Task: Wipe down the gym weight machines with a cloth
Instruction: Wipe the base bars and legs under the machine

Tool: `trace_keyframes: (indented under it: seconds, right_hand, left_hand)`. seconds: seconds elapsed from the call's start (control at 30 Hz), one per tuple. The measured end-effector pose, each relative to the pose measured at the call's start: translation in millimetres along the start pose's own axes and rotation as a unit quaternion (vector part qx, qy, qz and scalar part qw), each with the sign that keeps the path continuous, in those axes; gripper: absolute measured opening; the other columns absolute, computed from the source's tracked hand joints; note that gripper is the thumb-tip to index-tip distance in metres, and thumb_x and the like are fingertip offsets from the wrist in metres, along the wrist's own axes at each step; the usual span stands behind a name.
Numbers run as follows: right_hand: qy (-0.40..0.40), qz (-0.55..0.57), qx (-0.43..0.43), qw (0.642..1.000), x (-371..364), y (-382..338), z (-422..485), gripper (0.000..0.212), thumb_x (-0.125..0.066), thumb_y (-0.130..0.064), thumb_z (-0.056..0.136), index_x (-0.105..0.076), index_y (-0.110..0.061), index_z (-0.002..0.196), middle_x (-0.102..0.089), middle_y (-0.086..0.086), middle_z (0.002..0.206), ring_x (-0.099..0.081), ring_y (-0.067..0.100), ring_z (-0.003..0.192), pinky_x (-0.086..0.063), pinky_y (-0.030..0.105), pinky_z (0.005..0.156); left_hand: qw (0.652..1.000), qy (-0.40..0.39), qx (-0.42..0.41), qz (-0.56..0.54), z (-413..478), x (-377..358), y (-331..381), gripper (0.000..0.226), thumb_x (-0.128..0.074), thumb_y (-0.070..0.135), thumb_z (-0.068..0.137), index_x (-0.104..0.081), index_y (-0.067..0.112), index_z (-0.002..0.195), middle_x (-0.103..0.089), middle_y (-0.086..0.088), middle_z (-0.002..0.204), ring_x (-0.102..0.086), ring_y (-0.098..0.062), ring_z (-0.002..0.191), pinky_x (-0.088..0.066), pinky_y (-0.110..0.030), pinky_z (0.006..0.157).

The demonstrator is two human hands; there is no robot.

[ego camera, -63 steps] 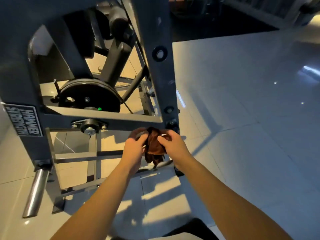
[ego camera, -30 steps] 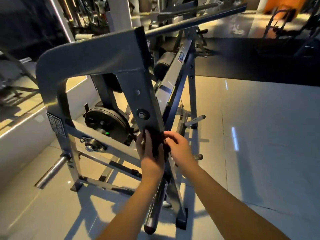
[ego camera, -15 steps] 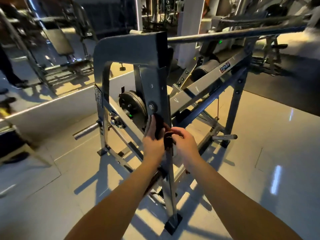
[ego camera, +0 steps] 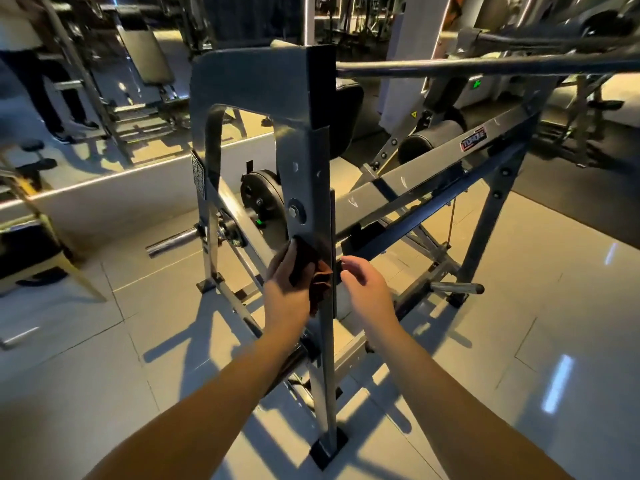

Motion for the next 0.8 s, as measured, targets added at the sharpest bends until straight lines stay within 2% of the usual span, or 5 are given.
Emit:
trace_keyframes:
  seconds: [0.1,0.2,0.37,0.67,0.8]
  right_hand:
    - [-0.052,0.025,-0.008,0.998,-10.2,6.5,11.1,0.027,-0.052,-0.022,0.103,-0.063,-0.029,0.127,-0.067,-0.010,0.119,-0.061,0.008,0.114,-0.051,0.033,0.101]
    - [-0.108,0.045,-0.001,0.993,-13.8,15.4,16.8,0.027,-0.050,-0.022,0.102,-0.062,-0.044,0.113,-0.069,-0.013,0.111,-0.064,0.007,0.110,-0.053,0.038,0.099]
    - [-0.188,0.019,0.039,0.981,-1.4,23.4,33.2,0.030,-0.051,-0.026,0.100,-0.061,-0.032,0.127,-0.069,-0.012,0.113,-0.064,0.006,0.108,-0.055,0.040,0.098]
    - [-0.249,0.043,0.048,0.966,16.3,18.3,43.4,0.029,-0.048,-0.017,0.105,-0.061,-0.038,0.121,-0.068,-0.021,0.110,-0.062,-0.005,0.104,-0.048,0.021,0.095]
    - [-0.270,0.047,0.037,0.961,15.1,27.0,43.8,0.030,-0.047,-0.018,0.105,-0.065,-0.029,0.126,-0.073,-0.013,0.110,-0.066,0.003,0.107,-0.053,0.036,0.101]
  left_hand:
    - [0.993,0.017,0.111,0.039,-18.0,-14.6,-26.6,0.058,-0.058,0.059,0.090,-0.062,0.022,0.135,-0.065,-0.004,0.128,-0.062,-0.017,0.116,-0.049,-0.016,0.083]
    - [0.993,0.098,0.066,0.028,-34.4,-25.7,-29.3,0.041,-0.066,0.033,0.097,-0.060,0.038,0.137,-0.064,0.004,0.133,-0.062,-0.012,0.119,-0.054,-0.030,0.097]
    - [0.985,0.120,0.077,0.097,-36.3,-30.8,-7.8,0.031,-0.062,0.024,0.100,-0.065,0.020,0.131,-0.070,0.001,0.109,-0.066,-0.013,0.098,-0.043,-0.001,0.070]
    - [0.960,0.242,0.104,0.100,-50.2,-78.4,1.6,0.018,-0.054,0.026,0.104,-0.061,0.035,0.118,-0.065,0.013,0.096,-0.063,-0.005,0.090,-0.042,-0.007,0.069]
    - [0.956,0.224,0.144,0.121,-58.6,-74.2,-4.7,0.011,-0.056,0.028,0.103,-0.063,0.030,0.110,-0.066,0.007,0.093,-0.060,0.002,0.078,-0.049,-0.007,0.066]
Point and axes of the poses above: each hand's wrist, its own z-axis towards the middle knuckle, its own x-axis out of the back of the hand, y = z × x, the point moved 3 cm from there along z, towards the middle knuckle
